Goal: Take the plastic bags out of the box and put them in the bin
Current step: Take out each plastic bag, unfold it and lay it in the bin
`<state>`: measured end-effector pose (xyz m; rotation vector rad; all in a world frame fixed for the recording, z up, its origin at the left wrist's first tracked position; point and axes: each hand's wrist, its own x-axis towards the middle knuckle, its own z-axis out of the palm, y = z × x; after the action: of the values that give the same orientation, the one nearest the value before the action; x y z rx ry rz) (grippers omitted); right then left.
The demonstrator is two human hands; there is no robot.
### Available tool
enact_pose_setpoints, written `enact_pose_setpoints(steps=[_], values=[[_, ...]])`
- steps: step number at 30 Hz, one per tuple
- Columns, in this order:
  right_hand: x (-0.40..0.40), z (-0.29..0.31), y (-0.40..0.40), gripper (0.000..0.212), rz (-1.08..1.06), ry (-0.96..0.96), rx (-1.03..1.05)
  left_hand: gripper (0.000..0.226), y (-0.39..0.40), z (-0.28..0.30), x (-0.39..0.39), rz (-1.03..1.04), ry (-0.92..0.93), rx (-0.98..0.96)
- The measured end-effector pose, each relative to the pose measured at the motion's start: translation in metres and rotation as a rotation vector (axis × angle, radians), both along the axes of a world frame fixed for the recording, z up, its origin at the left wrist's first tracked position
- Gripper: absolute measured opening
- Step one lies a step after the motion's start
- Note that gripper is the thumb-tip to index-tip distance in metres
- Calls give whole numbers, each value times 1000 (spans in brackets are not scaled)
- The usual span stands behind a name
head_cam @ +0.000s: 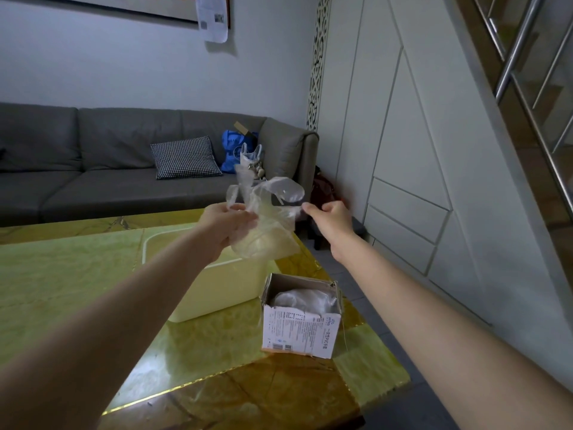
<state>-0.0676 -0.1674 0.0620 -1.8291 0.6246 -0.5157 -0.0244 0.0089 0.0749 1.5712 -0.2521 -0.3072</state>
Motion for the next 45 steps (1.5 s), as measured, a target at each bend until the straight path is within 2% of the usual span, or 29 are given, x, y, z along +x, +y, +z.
enact_pose_setpoints(steps=[2,3,4,6,7,8,10,12,17,18,20,22,24,26,27,29,31,32,34,37,41,45], values=[[0,-2,3,80,79,117,212,7,2,-1,4,18,50,-69],[-2,-2,7,82,191,169,283,10,1,-2,4,10,74,-85],[-3,-3,12,75,299,184,318,14,0,-4,4,-1,93,-96],[-3,-5,25,42,404,84,349,20,-4,-9,2,13,101,-118],[-1,-5,32,23,373,22,351,21,-6,-11,2,48,105,-139],[0,-4,36,15,301,-40,348,21,-6,-12,3,100,119,-171],[4,-4,31,25,159,-120,309,14,-2,-12,9,221,157,-245],[3,0,21,28,123,-162,311,7,8,-10,17,318,168,-289],[-2,6,-10,16,152,-189,311,16,45,-16,37,561,140,-243],[-3,9,-12,16,182,-176,278,23,49,-16,39,592,64,-158],[-1,13,-9,19,298,-104,116,47,50,-10,37,541,-237,82],[2,19,3,20,421,-26,-125,67,38,1,24,332,-608,330],[5,28,20,18,549,38,-388,90,19,7,13,51,-904,721],[7,35,33,17,637,97,-625,94,2,7,9,-126,-1075,1041],[7,37,36,17,648,106,-695,83,-2,6,11,-145,-1055,1077],[7,37,36,24,637,76,-700,47,-3,4,16,-178,-909,935],[6,31,32,30,613,71,-562,16,4,2,16,-251,-721,736],[6,27,29,32,580,72,-497,8,8,2,15,-271,-659,651],[6,19,25,26,477,30,-386,11,13,1,14,-265,-575,583],[8,14,17,11,286,-117,-286,11,20,-5,17,-264,-493,669],[13,20,-2,19,125,-185,-401,15,49,-18,27,-187,-435,881],[15,26,-3,16,13,-193,-580,30,63,-22,40,175,-391,839]])
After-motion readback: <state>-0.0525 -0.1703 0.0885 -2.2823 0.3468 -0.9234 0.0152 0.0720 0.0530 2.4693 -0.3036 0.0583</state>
